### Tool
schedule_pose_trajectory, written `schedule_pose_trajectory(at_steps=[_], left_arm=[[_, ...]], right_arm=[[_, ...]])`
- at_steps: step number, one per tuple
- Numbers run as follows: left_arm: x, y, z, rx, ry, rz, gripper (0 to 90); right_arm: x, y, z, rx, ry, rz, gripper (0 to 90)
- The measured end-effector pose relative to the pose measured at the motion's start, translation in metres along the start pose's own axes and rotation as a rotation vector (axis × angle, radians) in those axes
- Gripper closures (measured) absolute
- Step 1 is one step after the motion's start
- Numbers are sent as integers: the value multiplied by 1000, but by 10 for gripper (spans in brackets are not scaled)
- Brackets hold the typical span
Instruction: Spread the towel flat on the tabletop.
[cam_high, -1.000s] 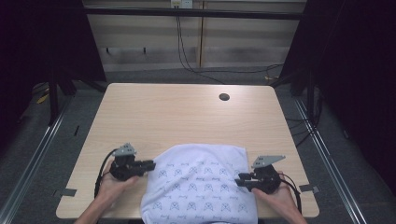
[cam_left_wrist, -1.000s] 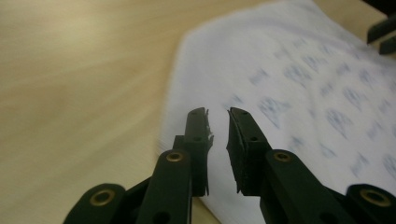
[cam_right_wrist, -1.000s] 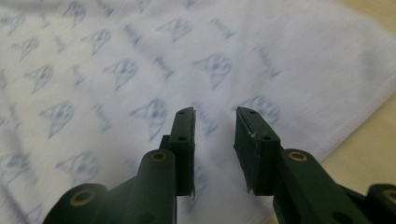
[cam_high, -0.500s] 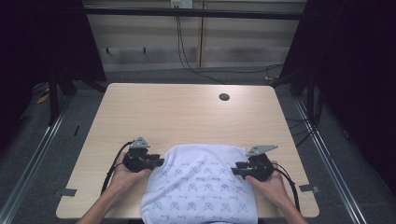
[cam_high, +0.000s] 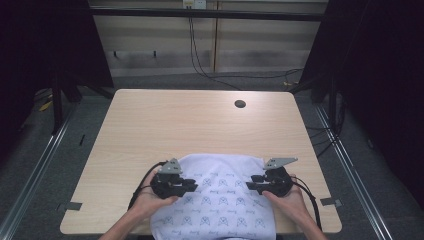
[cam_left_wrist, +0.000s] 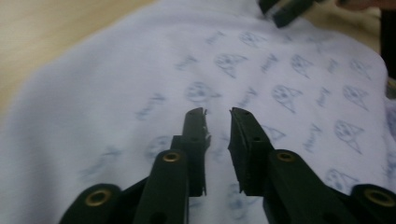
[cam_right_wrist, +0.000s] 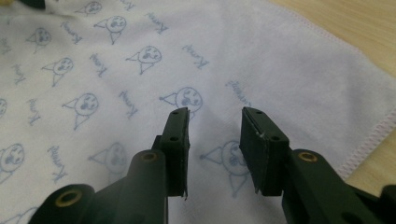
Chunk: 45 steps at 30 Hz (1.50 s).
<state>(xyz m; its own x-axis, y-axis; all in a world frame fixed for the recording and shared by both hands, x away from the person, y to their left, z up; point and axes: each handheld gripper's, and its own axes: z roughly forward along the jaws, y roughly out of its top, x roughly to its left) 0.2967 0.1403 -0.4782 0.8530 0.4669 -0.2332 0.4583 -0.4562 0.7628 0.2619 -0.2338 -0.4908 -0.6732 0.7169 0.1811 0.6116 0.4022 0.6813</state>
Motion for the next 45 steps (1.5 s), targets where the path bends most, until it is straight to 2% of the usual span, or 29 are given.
schedule_pose_trajectory(at_steps=[2,3,4,5,7,9,11,13,14,15,16,17,19,21,23,24,26,27,29,30,31,34,35,37,38,39,41,43,45], left_arm=[[20,-4,-12,-37,75,-73,678],[20,-4,-12,-37,75,-73,664],[38,-11,-21,-49,126,-139,640],[45,-14,-23,-41,162,-155,616],[55,-19,-24,-18,169,-182,586],[57,-20,-22,-10,152,-193,542],[56,-20,-14,22,136,-176,560],[50,-19,-9,37,142,-133,778],[47,-18,-8,38,138,-124,843],[42,-16,-8,25,151,-112,859],[37,-13,-9,8,146,-94,861],[37,-13,-9,8,146,-94,861],[18,-5,-10,-29,140,-26,860],[0,2,-6,-37,81,28,855],[-17,4,6,-1,3,74,844],[-26,2,15,28,-19,100,838],[-36,-2,28,82,-32,124,773],[-37,-2,30,75,-24,125,713],[-33,2,23,52,-48,101,676],[-27,4,17,8,-44,64,675],[-18,6,11,-20,-37,33,665],[0,6,3,-57,16,-40,673],[7,5,3,-70,17,-65,673],[19,3,6,-70,51,-123,657],[24,1,10,-49,51,-148,674],[26,0,14,-22,86,-131,694],[29,-2,16,-17,50,-147,707],[25,-2,17,14,109,-122,712],[24,-1,18,17,143,-107,655]], right_arm=[[0,0,0,4,4,3,620],[0,-1,0,4,3,3,618],[-1,-1,1,7,3,6,613],[-2,-1,2,3,7,4,611],[-3,0,2,6,3,6,610],[-2,0,3,8,4,11,608],[-2,0,4,13,5,13,606],[-2,0,4,16,7,9,604],[-2,0,4,18,5,9,604],[-2,0,4,19,4,8,604],[-1,0,3,16,3,9,604],[-1,0,3,16,3,9,604],[-2,0,2,11,5,11,604],[-3,0,2,5,4,12,601],[-3,0,2,6,2,15,598],[-3,0,3,6,3,15,597],[-2,0,3,14,0,12,596],[-1,0,3,12,4,9,595],[-1,-1,3,16,5,8,592],[-1,-1,3,16,6,9,592],[-1,-1,3,16,5,10,592],[-3,-2,4,23,2,13,592],[-3,-2,4,19,5,13,592],[-3,-1,4,24,4,12,590],[-2,-1,4,26,2,14,590],[-2,-1,4,25,1,14,589],[-3,0,4,24,1,16,587],[-3,-1,4,24,1,13,586],[-3,-2,4,27,1,14,586]])
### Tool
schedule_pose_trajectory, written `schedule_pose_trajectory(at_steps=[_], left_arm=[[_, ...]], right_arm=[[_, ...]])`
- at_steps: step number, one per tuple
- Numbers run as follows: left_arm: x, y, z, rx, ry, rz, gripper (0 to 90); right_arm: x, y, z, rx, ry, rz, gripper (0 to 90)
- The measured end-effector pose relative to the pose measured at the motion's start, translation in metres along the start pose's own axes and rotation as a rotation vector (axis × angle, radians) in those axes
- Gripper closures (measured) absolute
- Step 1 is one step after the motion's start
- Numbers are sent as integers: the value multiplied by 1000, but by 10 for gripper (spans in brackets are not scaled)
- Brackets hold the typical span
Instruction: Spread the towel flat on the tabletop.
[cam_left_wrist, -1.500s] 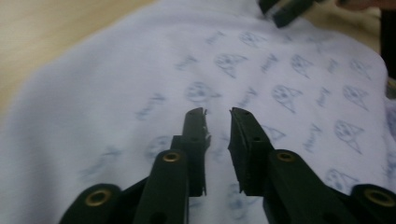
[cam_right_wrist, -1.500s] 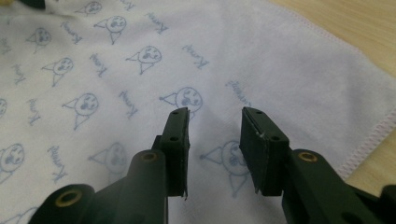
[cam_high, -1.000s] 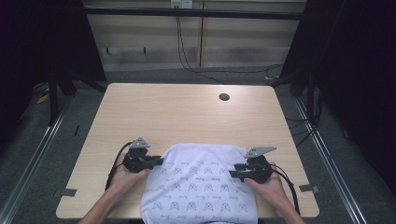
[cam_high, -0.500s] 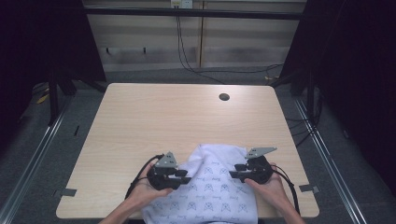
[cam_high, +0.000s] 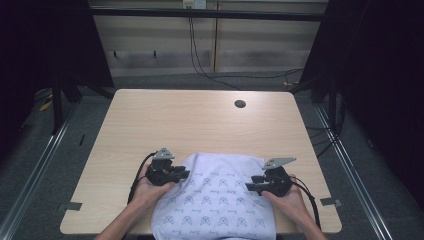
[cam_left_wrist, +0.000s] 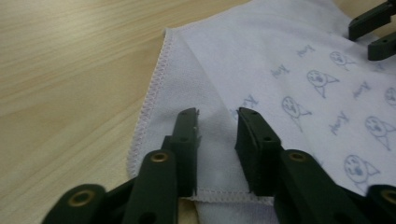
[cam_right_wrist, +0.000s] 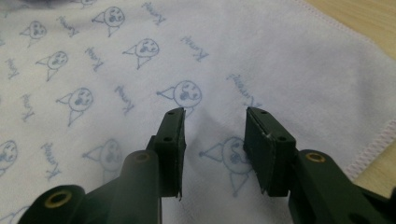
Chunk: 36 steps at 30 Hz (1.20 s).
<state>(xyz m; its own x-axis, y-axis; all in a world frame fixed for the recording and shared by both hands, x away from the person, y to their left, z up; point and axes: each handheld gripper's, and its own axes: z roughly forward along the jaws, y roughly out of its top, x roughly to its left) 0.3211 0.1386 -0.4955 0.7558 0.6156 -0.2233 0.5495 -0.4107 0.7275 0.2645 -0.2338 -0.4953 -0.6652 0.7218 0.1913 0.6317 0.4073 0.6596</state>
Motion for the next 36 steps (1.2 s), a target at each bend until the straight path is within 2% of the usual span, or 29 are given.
schedule_pose_trajectory(at_steps=[1,2,3,5,7,9,11,12,13,14,15,16,17,18,19,21,22,23,24,25,26,27,28,29,31,32,34,35,36], left_arm=[[1,0,1,4,2,2,615],[4,-1,2,21,17,19,614],[5,-2,3,32,51,26,613],[14,-3,0,22,48,2,607],[21,-5,-5,-13,69,-38,583],[29,-7,-8,-14,77,-63,548],[31,-6,-9,-3,107,-47,550],[31,-5,-9,11,121,-23,572],[30,-5,-9,23,163,17,649],[31,-4,-9,39,182,52,720],[33,-4,-8,33,165,52,751],[36,-4,-9,34,184,64,815],[38,-5,-10,32,182,54,859],[40,-5,-10,32,171,50,881],[40,-5,-11,34,200,75,892],[43,-4,-12,44,200,77,898],[45,-2,-12,59,246,111,898],[49,-1,-12,55,282,115,898],[56,-2,-13,35,263,68,898],[62,-2,-13,23,247,53,896],[68,0,-13,24,244,62,894],[73,2,-13,27,223,42,891],[76,2,-12,13,226,24,885],[78,3,-11,12,234,29,882],[80,4,-11,4,235,5,859],[80,4,-11,2,241,7,827],[80,2,-16,-11,211,-28,757],[80,1,-19,-36,169,-58,742],[79,0,-23,-43,122,-70,741]], right_arm=[[0,0,0,-1,1,-2,585],[0,0,0,-3,3,-2,583],[0,0,-1,-3,4,-2,582],[1,0,-1,-3,0,-3,582],[0,0,-2,-5,2,-8,578],[-1,-1,-2,-7,4,1,577],[-2,-1,-1,-6,3,5,577],[-2,-1,-1,-6,2,4,577],[-2,0,-1,-5,3,6,576],[-2,0,-1,-7,3,3,575],[-1,0,-1,-7,5,3,575],[-1,0,-1,-1,1,1,573],[-1,0,-1,-1,0,2,573],[-1,0,-1,-1,1,4,574],[-2,0,-1,-1,1,4,573],[-2,0,-1,-5,5,8,573],[-2,0,-1,-5,5,8,571],[-3,0,-1,-2,1,8,568],[-3,0,-2,-3,-3,11,563],[-4,0,-2,-4,-7,16,561],[-5,0,-3,-4,-13,19,561],[-6,0,-4,0,-20,22,559],[-8,-1,-3,-7,-18,28,557],[-9,0,-4,1,-21,42,556],[-13,1,-4,-4,-31,43,554],[-15,2,-5,-3,-44,45,554],[-22,4,-8,-6,-61,55,559],[-26,5,-8,-13,-65,65,588],[-30,6,-8,-20,-67,67,607]])
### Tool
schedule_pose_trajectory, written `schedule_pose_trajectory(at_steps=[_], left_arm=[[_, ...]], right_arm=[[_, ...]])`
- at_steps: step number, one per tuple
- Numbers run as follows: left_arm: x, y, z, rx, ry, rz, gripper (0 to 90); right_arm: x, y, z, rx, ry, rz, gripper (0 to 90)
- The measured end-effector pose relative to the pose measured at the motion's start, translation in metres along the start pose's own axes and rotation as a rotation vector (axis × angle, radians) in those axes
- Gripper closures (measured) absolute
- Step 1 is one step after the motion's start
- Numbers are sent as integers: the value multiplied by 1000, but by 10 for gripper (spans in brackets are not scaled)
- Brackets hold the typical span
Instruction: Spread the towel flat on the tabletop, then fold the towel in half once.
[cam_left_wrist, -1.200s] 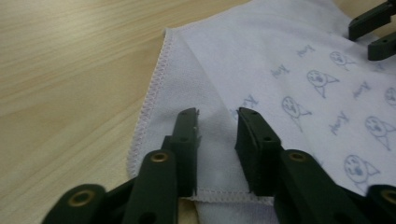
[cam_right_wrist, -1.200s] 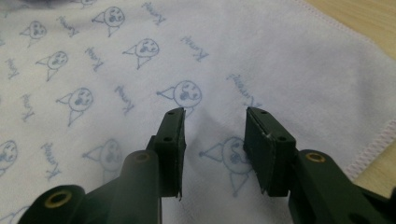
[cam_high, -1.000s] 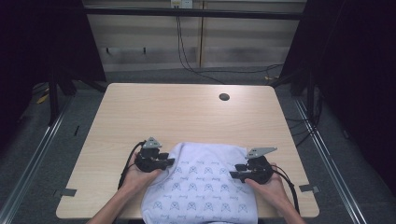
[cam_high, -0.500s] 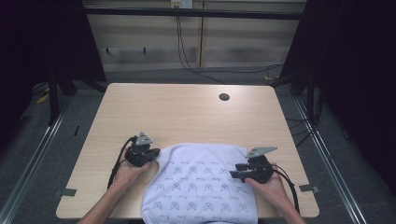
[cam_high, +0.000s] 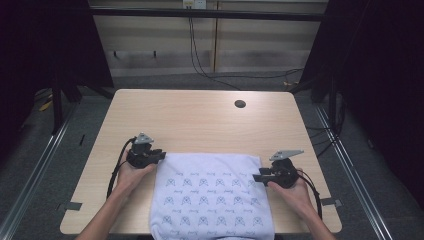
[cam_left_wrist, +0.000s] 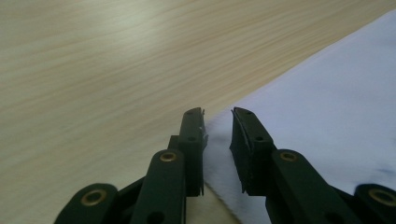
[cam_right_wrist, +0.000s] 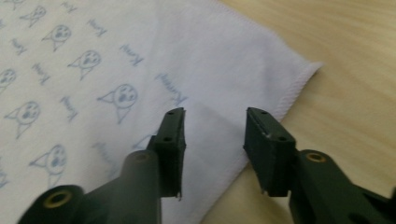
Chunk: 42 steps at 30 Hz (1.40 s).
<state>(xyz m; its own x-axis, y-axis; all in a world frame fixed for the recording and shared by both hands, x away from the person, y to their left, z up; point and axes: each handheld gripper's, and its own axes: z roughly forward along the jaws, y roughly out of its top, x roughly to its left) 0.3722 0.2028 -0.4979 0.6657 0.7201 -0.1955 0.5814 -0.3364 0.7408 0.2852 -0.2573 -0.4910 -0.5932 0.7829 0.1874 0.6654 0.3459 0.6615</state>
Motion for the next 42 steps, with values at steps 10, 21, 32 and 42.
schedule_pose_trajectory(at_steps=[10,21,32,42], left_arm=[[11,-11,-4,4,86,10,600],[11,-7,1,22,9,41,525],[-5,-4,1,114,-107,124,866],[20,19,-6,65,-83,33,876]], right_arm=[[-38,30,24,-35,-103,18,597],[-44,30,32,-37,-59,33,586],[-35,33,35,7,45,11,811],[-43,68,16,-81,68,47,849]])
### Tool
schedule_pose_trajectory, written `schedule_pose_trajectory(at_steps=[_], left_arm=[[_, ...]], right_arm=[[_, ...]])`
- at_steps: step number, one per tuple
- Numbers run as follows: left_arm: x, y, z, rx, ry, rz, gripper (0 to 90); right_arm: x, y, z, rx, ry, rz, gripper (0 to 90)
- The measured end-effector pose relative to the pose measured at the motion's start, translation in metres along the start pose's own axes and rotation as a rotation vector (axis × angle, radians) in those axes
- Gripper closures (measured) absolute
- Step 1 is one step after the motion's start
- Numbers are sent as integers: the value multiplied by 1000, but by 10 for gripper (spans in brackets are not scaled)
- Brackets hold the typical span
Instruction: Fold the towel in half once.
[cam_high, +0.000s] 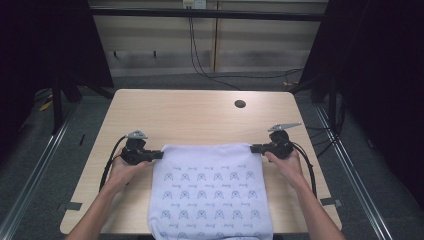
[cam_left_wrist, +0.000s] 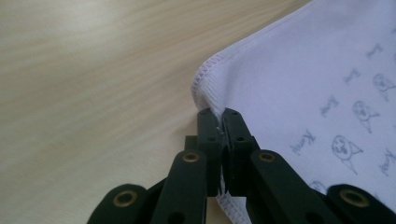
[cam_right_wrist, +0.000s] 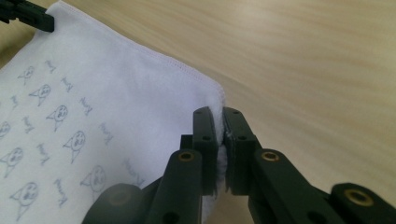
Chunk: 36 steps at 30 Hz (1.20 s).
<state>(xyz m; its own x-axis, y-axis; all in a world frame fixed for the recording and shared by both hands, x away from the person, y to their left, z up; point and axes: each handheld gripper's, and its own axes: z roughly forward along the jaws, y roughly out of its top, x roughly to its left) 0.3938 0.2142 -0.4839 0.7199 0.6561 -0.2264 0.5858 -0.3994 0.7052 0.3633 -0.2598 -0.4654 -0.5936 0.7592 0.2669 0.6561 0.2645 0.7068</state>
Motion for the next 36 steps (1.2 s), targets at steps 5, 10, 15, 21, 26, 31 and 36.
schedule_pose_trajectory(at_steps=[5,10,15,21,26,31,36], left_arm=[[7,39,-13,-89,74,0,876],[16,77,-32,-191,121,-6,876],[17,114,-53,-323,154,-17,876],[8,137,-68,-395,140,-6,875],[-1,104,-62,-303,97,41,875],[-9,54,-52,-229,58,33,874],[-35,15,-50,-161,1,79,873]], right_arm=[[-3,41,-10,-39,-51,-39,850],[-11,81,-21,-107,-88,-49,851],[-11,121,-40,-177,-141,-71,851],[-10,144,-59,-257,-179,-58,851],[-5,113,-51,-201,-109,-68,850],[5,64,-36,-140,-25,-48,850],[27,22,-22,-53,48,-73,850]])
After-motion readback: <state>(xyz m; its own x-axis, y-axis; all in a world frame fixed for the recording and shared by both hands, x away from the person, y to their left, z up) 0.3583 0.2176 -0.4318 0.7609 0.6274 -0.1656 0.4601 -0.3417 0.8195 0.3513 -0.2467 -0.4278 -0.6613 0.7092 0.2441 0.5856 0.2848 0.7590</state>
